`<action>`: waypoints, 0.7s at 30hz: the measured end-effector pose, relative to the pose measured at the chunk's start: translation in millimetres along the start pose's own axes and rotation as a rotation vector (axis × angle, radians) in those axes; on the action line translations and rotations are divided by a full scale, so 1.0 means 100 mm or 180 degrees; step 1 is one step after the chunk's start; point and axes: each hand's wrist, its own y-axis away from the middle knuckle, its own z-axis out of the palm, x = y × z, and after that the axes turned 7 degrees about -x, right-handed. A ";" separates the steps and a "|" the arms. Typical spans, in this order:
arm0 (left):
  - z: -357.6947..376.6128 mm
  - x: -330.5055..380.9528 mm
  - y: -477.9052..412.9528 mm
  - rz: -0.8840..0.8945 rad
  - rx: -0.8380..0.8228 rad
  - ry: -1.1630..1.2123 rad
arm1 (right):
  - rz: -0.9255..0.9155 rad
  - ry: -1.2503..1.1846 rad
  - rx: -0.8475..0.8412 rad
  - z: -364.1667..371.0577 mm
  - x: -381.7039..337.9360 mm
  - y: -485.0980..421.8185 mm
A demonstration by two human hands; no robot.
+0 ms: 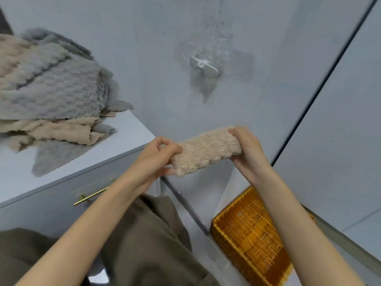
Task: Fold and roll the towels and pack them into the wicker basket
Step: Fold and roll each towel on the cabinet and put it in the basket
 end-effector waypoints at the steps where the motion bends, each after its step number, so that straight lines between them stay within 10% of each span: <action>1: 0.11 -0.03 -0.01 -0.0105 -0.0123 -0.0017 | 0.0004 -0.0013 0.0088 -0.12 0.01 0.06; 8: 0.85 -0.51 -0.18 -0.0683 -0.1207 -0.0358 | 0.0334 -0.0407 0.1087 -1.07 0.42 0.21; 21: 1.58 -2.07 -0.75 -0.1550 -0.0965 -0.0195 | 0.1774 -0.1111 0.1053 -2.04 1.67 0.59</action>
